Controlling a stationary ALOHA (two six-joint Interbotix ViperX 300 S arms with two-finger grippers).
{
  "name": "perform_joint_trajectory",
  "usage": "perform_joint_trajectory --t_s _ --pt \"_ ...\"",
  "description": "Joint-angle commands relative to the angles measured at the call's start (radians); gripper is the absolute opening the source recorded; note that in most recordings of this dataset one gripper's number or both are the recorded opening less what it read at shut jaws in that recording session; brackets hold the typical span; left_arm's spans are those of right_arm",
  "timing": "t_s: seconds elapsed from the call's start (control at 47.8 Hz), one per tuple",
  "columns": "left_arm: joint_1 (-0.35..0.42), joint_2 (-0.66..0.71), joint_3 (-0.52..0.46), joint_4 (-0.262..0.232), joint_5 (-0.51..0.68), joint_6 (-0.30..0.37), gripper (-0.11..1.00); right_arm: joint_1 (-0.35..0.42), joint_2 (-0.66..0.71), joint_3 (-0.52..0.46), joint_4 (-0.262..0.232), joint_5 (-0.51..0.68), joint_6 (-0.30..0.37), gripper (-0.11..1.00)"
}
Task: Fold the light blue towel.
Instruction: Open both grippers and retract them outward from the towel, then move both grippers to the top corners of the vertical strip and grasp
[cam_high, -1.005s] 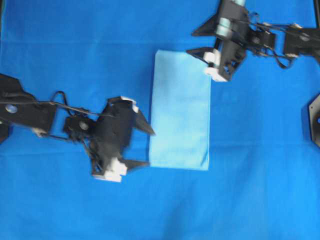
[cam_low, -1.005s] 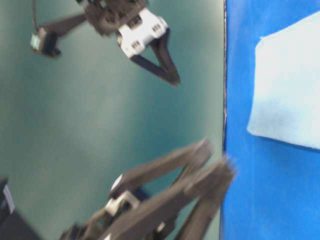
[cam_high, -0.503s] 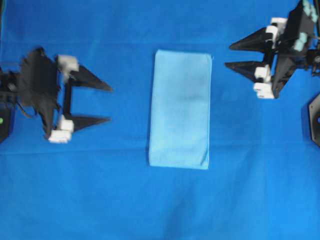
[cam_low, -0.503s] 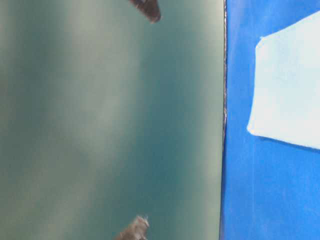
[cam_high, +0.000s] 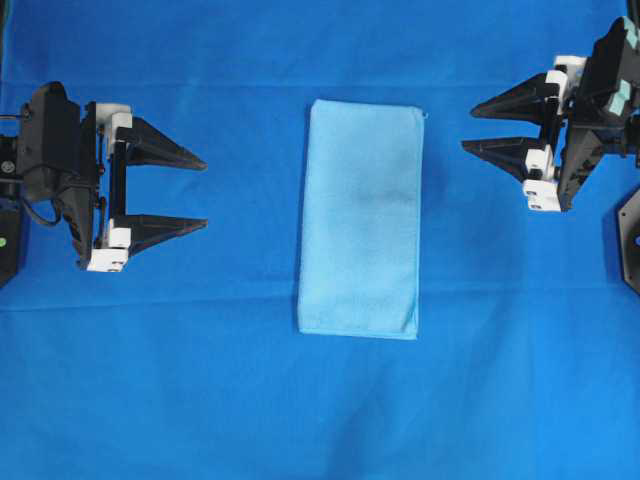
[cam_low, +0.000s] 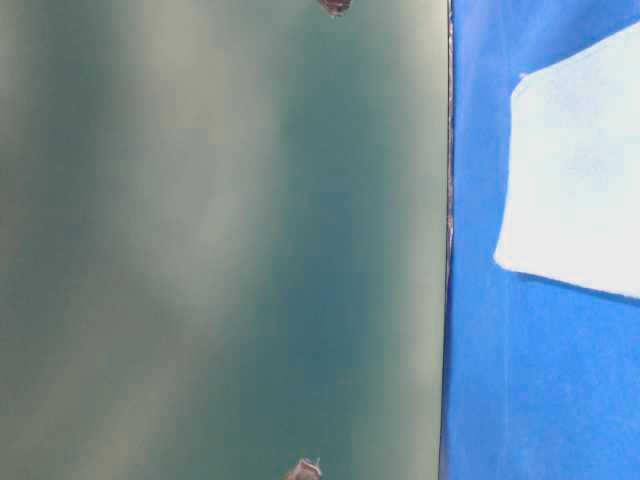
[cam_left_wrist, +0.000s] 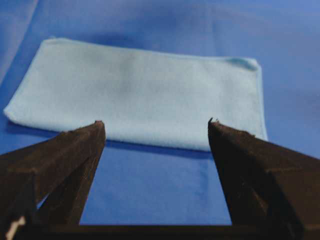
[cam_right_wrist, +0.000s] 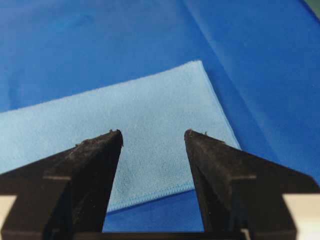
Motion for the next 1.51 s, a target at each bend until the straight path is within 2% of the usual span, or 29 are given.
perform_joint_trajectory --t_s 0.0,0.272,0.419,0.607,0.88,1.194,1.487 --pt "0.020 0.006 -0.028 0.002 -0.014 0.000 0.79 0.002 0.000 -0.026 0.006 0.006 -0.002 0.58" --pt "0.133 0.147 -0.132 0.002 -0.012 0.023 0.79 -0.052 0.087 -0.098 0.002 0.044 -0.015 0.58" --pt "0.198 0.273 -0.224 0.002 0.008 0.052 0.79 -0.100 0.198 -0.152 -0.011 0.083 -0.023 0.58" --pt "0.239 0.463 -0.345 0.002 0.015 0.095 0.79 -0.135 0.376 -0.241 -0.049 0.153 -0.023 0.58" --pt "0.298 0.689 -0.469 0.002 0.014 0.097 0.79 -0.163 0.580 -0.330 -0.081 0.156 -0.025 0.58" --pt "0.347 0.830 -0.528 0.002 0.000 0.098 0.79 -0.183 0.699 -0.360 -0.089 0.141 -0.025 0.58" --pt "0.356 0.877 -0.538 0.002 -0.005 0.098 0.76 -0.183 0.750 -0.371 -0.089 0.121 -0.023 0.58"
